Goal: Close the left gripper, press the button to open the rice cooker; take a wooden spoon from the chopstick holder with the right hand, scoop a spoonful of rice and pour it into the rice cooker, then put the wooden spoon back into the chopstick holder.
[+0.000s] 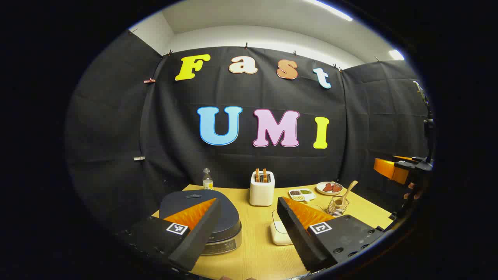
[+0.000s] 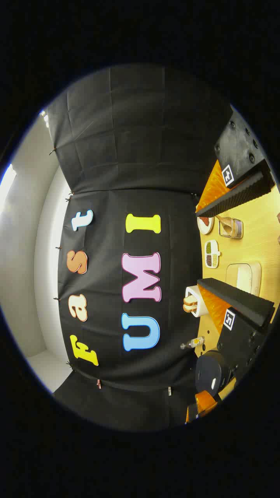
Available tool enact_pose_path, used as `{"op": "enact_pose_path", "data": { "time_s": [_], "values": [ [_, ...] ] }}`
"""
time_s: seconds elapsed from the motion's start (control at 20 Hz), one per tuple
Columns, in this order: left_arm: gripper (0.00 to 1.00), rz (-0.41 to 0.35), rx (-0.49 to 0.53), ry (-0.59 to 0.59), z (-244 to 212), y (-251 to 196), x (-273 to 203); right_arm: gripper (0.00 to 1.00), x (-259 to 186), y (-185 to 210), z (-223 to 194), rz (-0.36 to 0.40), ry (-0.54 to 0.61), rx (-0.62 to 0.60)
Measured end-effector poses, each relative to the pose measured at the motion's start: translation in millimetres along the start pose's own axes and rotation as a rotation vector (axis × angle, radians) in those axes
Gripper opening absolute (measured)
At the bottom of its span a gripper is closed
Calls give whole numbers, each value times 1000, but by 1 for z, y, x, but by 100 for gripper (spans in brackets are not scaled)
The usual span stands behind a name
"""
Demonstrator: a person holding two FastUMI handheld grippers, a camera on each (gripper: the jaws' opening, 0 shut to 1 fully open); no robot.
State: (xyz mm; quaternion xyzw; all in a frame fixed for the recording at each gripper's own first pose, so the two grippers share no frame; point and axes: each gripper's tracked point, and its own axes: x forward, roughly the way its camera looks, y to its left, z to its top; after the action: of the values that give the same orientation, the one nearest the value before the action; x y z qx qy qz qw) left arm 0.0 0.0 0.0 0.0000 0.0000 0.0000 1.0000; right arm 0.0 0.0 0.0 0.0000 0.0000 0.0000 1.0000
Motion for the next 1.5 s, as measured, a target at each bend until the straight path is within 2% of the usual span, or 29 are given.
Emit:
{"op": "enact_pose_path", "data": {
  "time_s": [0.9,1.2,1.4,1.5],
  "values": [
    [97,-57,5,7,-6,-21,10,98,8,-7,-6,1,29,10],
    [97,-23,10,22,-10,-1,17,98,4,-16,-14,-13,48,29],
    [97,-53,-17,51,-8,6,25,98,1,-23,-18,-27,54,22],
    [97,-42,-43,60,-4,18,30,98,0,-27,-20,-37,58,23]
  ]
}}
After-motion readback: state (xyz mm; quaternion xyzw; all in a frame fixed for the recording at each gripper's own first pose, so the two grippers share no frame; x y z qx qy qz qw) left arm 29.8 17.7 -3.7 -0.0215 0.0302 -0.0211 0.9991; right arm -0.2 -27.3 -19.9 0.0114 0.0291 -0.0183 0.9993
